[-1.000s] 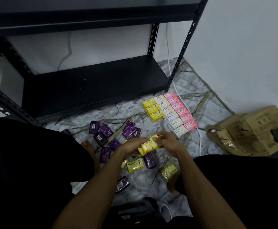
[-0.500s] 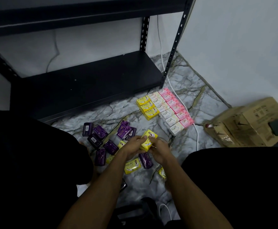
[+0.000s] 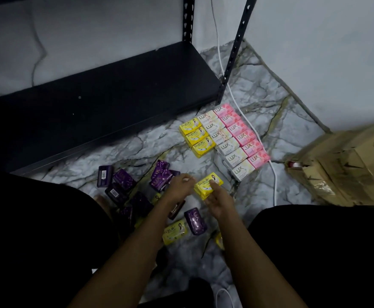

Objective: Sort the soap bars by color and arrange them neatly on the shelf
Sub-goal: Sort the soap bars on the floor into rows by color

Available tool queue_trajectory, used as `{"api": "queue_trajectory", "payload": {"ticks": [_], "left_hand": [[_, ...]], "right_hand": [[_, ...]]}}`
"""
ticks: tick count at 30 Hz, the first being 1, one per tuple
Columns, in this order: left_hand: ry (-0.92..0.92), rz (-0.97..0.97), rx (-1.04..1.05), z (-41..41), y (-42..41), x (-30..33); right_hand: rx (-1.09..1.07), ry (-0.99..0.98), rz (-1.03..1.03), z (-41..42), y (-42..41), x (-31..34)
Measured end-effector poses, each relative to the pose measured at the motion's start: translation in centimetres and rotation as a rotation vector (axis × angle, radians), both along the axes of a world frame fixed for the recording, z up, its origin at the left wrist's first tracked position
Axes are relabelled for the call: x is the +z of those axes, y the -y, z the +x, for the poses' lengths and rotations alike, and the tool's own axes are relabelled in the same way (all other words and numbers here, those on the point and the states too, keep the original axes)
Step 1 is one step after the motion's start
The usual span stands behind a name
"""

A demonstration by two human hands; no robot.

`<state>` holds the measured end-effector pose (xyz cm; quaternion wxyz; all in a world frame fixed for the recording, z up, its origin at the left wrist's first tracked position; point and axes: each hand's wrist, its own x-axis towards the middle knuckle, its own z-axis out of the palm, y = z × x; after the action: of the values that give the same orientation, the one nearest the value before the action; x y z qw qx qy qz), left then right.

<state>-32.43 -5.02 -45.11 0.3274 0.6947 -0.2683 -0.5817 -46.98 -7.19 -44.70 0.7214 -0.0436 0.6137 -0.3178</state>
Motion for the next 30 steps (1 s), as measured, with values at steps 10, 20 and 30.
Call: {"api": "queue_trajectory", "payload": {"ticks": [10,20,30], "left_hand": [[0.301,0.031,0.003,3.0,10.6,-3.4],[-0.052,0.139,0.212,1.2,15.1,-9.1],[-0.129,0.032,0.264,0.9,14.2,-8.4]], "right_hand": [[-0.161,-0.099,0.075,3.2,10.0,-6.7],[-0.218,-0.502,0.024,6.1,13.8,-10.0],[-0.178,-0.471,0.054,5.9,13.9,-9.8]]}}
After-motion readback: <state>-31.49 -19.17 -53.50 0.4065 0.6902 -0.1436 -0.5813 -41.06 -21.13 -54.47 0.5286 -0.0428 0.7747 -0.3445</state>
